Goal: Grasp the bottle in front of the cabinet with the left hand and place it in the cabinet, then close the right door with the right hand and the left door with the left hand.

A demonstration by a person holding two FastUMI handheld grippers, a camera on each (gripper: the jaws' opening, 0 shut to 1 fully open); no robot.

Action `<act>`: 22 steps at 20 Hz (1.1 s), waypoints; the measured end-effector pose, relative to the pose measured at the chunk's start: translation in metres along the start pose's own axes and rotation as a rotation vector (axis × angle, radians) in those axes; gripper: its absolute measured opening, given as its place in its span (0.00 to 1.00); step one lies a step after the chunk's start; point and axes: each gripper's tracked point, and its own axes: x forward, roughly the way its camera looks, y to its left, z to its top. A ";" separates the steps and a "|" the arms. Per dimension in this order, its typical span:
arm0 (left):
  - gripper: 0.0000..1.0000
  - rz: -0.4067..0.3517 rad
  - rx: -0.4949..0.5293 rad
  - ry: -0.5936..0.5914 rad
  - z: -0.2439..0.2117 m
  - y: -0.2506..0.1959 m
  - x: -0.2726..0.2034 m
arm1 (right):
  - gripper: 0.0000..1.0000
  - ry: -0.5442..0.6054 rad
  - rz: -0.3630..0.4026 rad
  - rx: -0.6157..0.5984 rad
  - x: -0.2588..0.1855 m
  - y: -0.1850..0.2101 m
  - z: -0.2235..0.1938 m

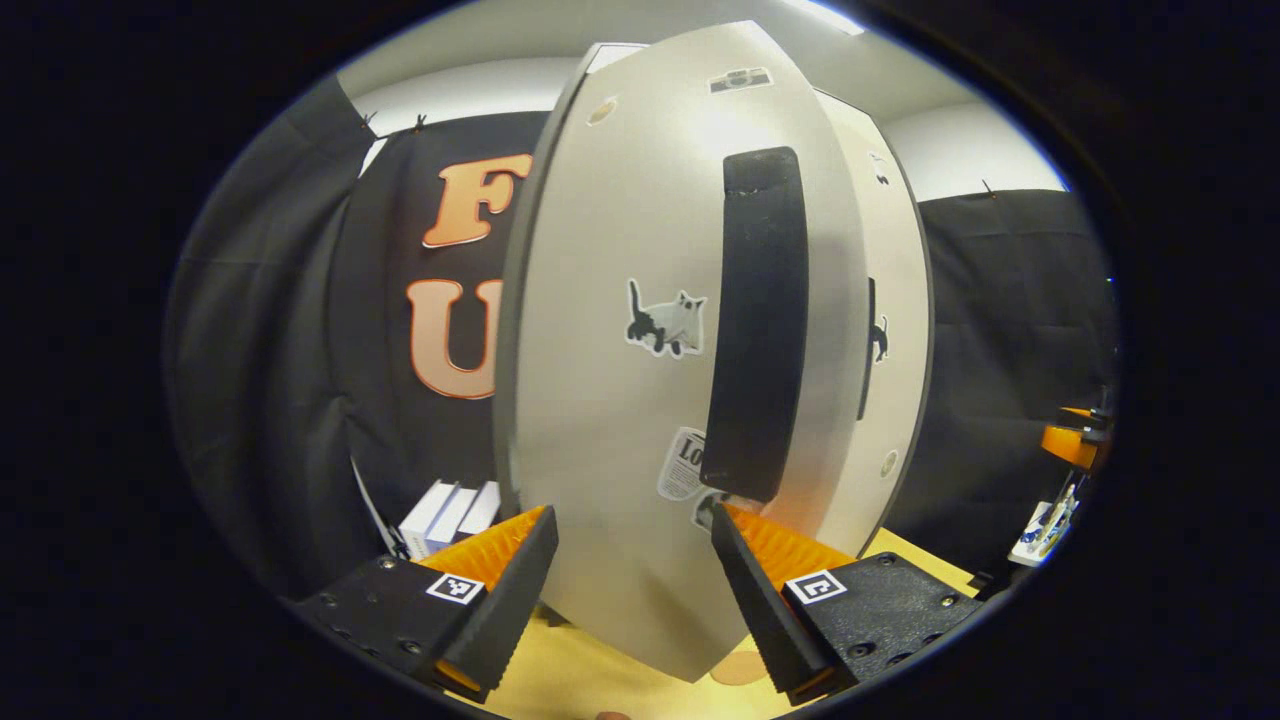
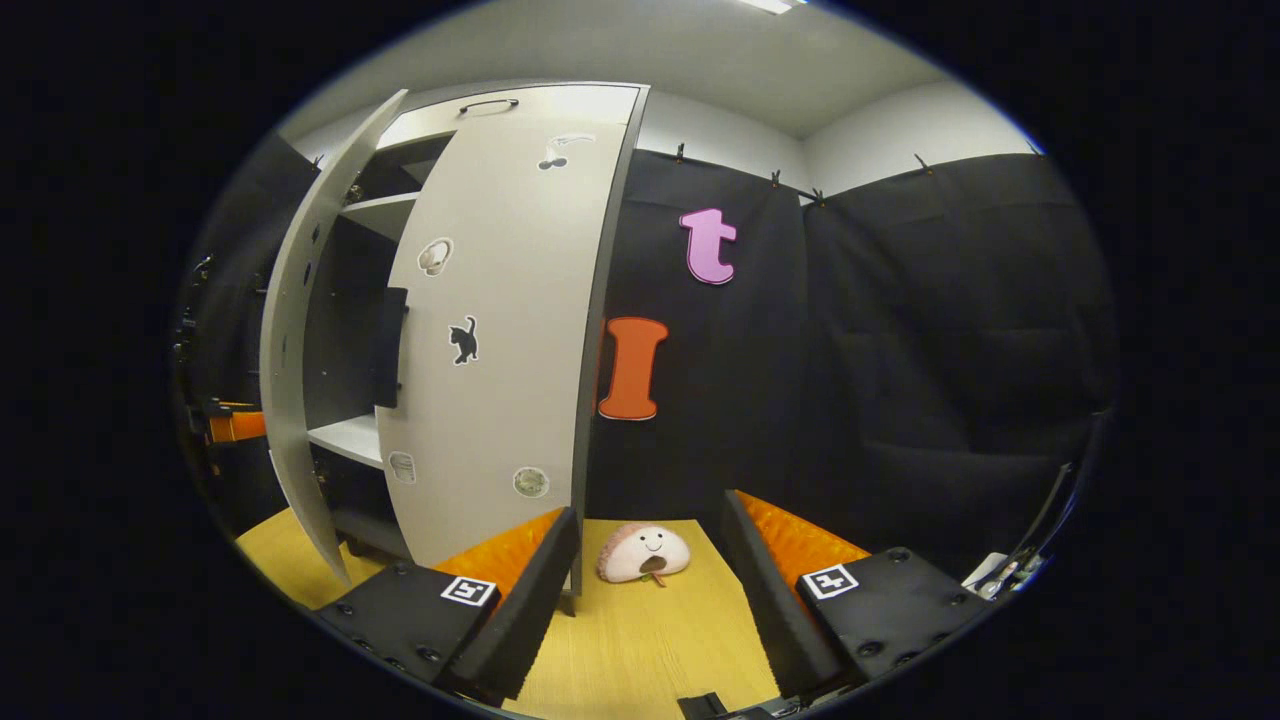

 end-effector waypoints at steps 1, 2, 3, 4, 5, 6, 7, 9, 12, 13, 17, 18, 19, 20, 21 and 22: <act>0.92 0.003 0.006 0.005 -0.004 -0.006 0.010 | 0.95 0.004 -0.009 0.004 -0.003 -0.006 -0.002; 0.95 0.006 0.011 0.014 -0.009 -0.012 0.020 | 0.95 0.009 -0.017 0.007 -0.006 -0.011 -0.004; 0.92 0.010 0.014 0.022 -0.012 -0.018 0.030 | 0.95 0.013 -0.025 0.010 -0.008 -0.016 -0.006; 0.92 0.007 0.015 0.036 -0.017 -0.026 0.038 | 0.95 0.017 -0.035 0.010 -0.012 -0.021 -0.008; 0.95 0.014 0.018 0.016 -0.014 -0.029 0.042 | 0.95 0.022 -0.046 0.008 -0.015 -0.027 -0.010; 0.94 0.017 0.018 0.019 -0.016 -0.030 0.048 | 0.95 0.028 -0.057 0.007 -0.019 -0.033 -0.013; 0.93 0.016 0.013 0.007 -0.015 -0.031 0.051 | 0.95 0.036 -0.066 0.008 -0.021 -0.038 -0.017; 0.94 0.015 0.004 0.003 -0.016 -0.035 0.061 | 0.95 0.055 -0.077 0.017 -0.024 -0.045 -0.025; 0.95 0.035 0.026 -0.007 -0.016 -0.037 0.074 | 0.95 0.082 -0.083 0.033 -0.024 -0.047 -0.038; 0.95 0.047 0.039 -0.012 -0.015 -0.037 0.075 | 0.95 0.090 -0.080 0.037 -0.022 -0.047 -0.041; 0.95 0.076 0.086 -0.029 -0.014 -0.038 0.080 | 0.95 0.096 -0.066 0.055 -0.013 -0.044 -0.047; 0.95 0.083 0.088 -0.029 -0.013 -0.037 0.081 | 0.95 0.101 -0.058 0.068 -0.010 -0.041 -0.047; 0.95 0.093 0.088 -0.021 -0.013 -0.037 0.080 | 0.95 0.112 -0.046 0.080 -0.008 -0.037 -0.046; 0.95 0.095 0.088 0.008 -0.016 -0.038 0.080 | 0.95 0.117 -0.034 0.085 -0.006 -0.034 -0.043; 0.95 0.085 0.079 0.031 -0.015 -0.043 0.075 | 0.95 0.109 -0.023 0.085 -0.006 -0.033 -0.035; 0.95 0.073 0.067 0.038 -0.011 -0.049 0.067 | 0.95 0.096 -0.014 0.077 -0.004 -0.031 -0.028</act>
